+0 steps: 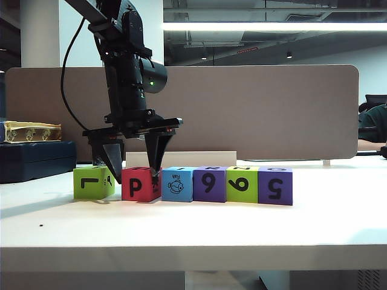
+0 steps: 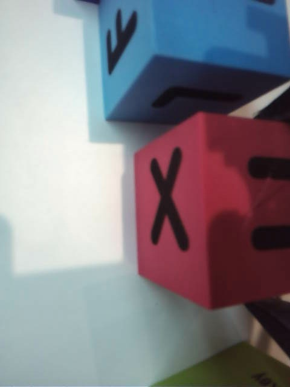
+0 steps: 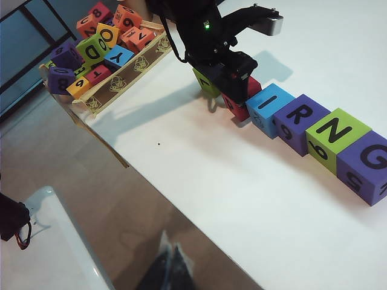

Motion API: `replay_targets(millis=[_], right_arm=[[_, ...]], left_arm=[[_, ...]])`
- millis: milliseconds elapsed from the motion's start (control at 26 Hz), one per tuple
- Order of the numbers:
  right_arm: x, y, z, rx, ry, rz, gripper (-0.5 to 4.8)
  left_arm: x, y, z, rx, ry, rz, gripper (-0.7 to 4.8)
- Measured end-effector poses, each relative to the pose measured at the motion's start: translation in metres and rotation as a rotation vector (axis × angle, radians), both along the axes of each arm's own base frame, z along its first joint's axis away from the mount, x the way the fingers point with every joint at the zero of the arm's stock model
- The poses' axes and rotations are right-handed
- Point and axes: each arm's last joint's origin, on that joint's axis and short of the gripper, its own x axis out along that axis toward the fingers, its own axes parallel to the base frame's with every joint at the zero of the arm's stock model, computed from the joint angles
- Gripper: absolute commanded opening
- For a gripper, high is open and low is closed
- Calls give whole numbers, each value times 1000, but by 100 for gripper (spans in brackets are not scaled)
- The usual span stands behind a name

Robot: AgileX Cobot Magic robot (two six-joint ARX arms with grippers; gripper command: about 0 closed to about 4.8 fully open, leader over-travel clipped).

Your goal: Select the appropriate blocks from the scattered letter blocks on the table and arrange them in a row to spell out "TURING".

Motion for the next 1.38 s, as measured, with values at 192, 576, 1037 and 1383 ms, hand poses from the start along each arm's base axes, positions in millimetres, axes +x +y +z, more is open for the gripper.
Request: replay_targets(millis=[192,576,1037,1383], right_arm=[[0,0,0,0,0,0,-1],[0,0,0,0,0,0,-1],[21,2,-9,-54,50,-70,-1],[47,7,-23,-70,124,-67,-1]], left_arm=[[-3,1,4,15,33,-1,351],[-4,3,65,5,-65,-11,335],[6,35,82,261,-219,75,141],[22,91,78,282,-189,207,16]])
